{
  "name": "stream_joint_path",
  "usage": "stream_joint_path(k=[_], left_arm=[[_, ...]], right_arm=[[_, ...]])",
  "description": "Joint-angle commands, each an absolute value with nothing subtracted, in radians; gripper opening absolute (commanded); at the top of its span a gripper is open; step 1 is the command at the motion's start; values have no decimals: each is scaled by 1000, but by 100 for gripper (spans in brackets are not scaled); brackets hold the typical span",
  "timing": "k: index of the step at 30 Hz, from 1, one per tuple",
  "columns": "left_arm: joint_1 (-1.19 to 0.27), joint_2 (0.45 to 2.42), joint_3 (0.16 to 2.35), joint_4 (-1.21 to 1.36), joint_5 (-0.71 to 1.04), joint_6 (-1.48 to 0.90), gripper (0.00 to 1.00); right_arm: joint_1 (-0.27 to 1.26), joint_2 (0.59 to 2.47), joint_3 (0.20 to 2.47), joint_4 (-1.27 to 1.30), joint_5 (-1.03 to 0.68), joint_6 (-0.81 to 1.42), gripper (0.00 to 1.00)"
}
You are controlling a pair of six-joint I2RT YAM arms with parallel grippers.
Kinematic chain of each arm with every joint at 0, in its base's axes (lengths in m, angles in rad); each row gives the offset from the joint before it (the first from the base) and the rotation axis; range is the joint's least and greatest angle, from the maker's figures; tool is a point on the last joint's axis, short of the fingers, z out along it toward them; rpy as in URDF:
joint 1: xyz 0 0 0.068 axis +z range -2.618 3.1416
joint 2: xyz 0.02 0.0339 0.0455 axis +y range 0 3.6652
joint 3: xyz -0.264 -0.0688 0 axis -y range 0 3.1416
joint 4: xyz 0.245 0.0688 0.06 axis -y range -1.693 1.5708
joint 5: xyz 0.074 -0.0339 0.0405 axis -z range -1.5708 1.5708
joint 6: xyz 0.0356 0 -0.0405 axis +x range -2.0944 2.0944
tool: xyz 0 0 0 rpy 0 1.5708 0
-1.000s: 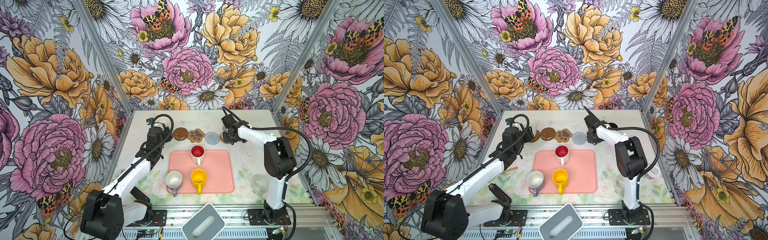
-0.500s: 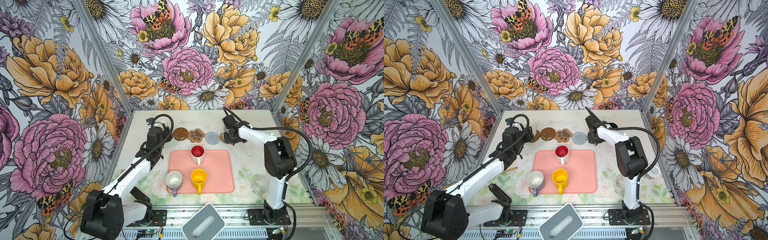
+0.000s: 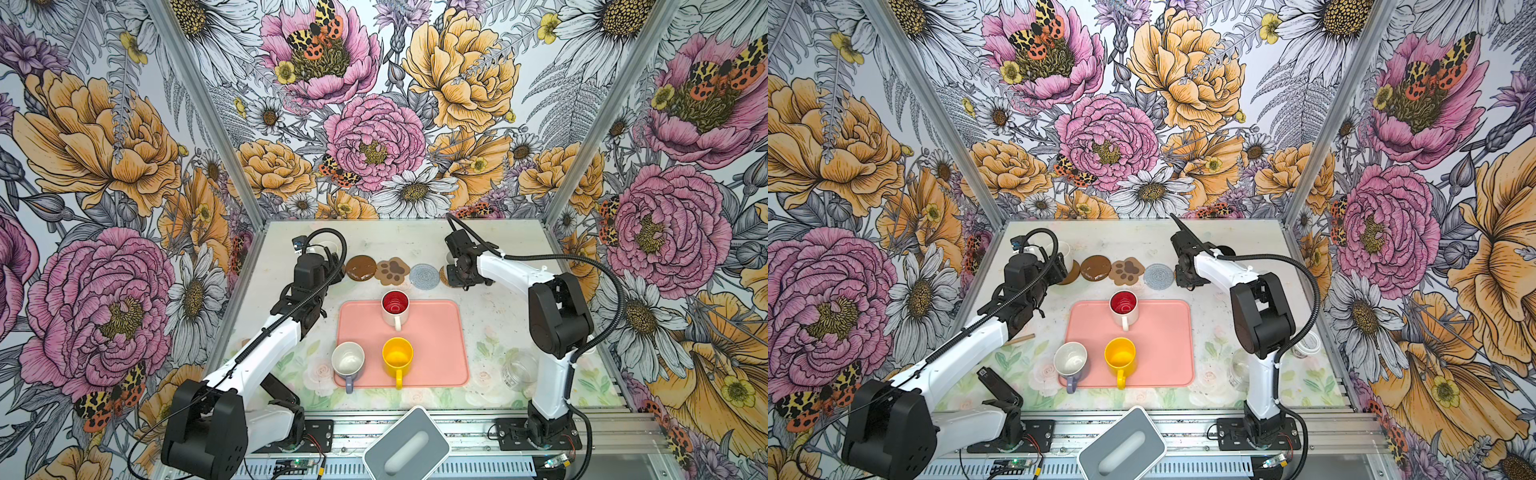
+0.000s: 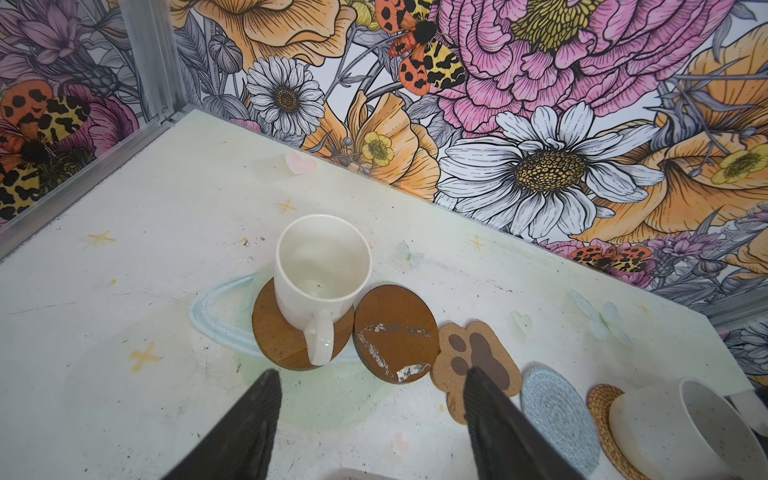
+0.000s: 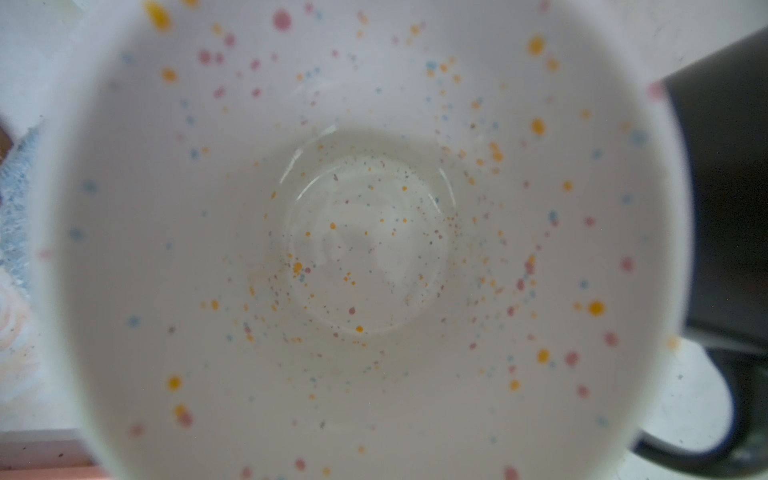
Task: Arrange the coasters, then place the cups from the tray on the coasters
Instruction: 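Set the speckled mug on the rattan coaster and open the right gripper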
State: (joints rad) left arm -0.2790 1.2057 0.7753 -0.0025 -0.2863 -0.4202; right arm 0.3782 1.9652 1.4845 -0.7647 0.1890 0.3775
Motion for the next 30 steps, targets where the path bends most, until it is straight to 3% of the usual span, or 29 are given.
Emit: stream_joint_path(k=[1,12,14,18,26,30], left_arm=[[-270,1184,762,4,-279,-425,71],[-271,1187,765,5,-279,-423,71],[-271,1187,765,5,-278,-423,71],[-270,1187,766,5,-278,-422,71],[-270,1182,765,4,-276,-423,71],[-271,1179,763,2,-277,-423,71]], right_arm=[[371,1952,1490,-688,201,398,0],[373,1960,1477,-689,204,404,0],[371,1957,1474,-689,209,406,13],[371,1947,1466,-689,212,408,29],[372,1917,1450,-689,213,414,49],[374,1884,1436,-689,213,420,53]])
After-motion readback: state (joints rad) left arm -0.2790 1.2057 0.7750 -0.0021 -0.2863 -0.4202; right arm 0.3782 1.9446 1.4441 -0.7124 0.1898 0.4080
